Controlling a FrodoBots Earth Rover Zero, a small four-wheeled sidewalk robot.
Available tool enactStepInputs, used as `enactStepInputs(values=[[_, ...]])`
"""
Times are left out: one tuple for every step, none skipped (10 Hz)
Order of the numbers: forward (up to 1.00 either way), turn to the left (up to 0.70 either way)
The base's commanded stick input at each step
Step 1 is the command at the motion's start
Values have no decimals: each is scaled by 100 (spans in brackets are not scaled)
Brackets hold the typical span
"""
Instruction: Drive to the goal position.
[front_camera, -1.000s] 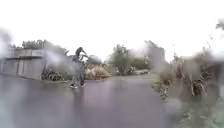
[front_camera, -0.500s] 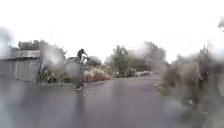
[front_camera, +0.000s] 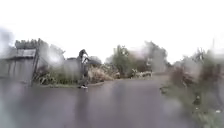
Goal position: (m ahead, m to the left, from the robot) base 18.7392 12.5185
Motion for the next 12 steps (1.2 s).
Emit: enactStepInputs(values=[[85, 0], [85, 0], [85, 0], [85, 0], [85, -34], [85, -34], [85, -34], [85, -34], [85, -23], [85, 0], [85, 0], [85, 0]])
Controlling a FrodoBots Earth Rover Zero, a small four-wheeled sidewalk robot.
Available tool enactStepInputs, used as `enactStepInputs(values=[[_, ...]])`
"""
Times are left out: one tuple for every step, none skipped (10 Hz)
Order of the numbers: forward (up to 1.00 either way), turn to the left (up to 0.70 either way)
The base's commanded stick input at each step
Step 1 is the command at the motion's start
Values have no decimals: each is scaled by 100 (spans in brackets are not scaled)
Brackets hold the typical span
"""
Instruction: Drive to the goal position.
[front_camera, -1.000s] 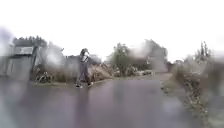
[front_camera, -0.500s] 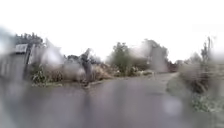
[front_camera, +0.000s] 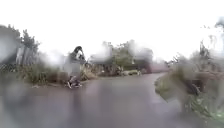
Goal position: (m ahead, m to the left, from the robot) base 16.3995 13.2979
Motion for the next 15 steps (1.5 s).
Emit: enactStepInputs(values=[[85, 0], [85, 0], [85, 0], [85, 0], [85, 0], [85, 0], [85, 0], [85, 0], [85, 0], [85, 0], [85, 0], [85, 0], [85, 0], [85, 0], [85, 0]])
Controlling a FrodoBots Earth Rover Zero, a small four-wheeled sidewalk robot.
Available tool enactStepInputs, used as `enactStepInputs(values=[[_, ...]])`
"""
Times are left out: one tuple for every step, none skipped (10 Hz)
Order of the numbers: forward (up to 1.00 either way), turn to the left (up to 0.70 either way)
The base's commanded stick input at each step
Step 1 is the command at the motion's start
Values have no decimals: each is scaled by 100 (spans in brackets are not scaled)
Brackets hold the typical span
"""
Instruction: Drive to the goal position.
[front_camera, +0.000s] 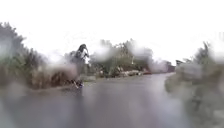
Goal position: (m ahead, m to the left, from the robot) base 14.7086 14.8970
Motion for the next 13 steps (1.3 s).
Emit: enactStepInputs(values=[[85, 0], [85, -1], [85, -26], [85, -34], [85, -34], [85, -17], [85, 0], [85, 0], [85, 0], [85, 0], [85, 0], [85, 0], [85, 0]])
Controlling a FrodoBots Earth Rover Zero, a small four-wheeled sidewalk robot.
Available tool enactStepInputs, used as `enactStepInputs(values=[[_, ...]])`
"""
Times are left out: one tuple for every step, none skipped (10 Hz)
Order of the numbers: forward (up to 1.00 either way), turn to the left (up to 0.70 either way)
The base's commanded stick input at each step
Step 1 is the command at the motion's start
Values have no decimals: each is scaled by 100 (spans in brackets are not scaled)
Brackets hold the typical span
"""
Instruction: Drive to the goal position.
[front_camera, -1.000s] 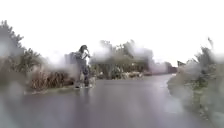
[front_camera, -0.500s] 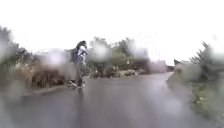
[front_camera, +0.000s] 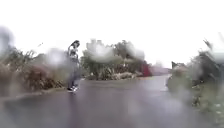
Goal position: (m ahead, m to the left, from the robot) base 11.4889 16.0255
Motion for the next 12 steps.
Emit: enactStepInputs(values=[[85, 0], [85, 0], [85, 0], [85, 0], [85, 0], [85, 0], [85, 0], [85, 0], [85, -34], [85, -34], [85, -34], [85, 0]])
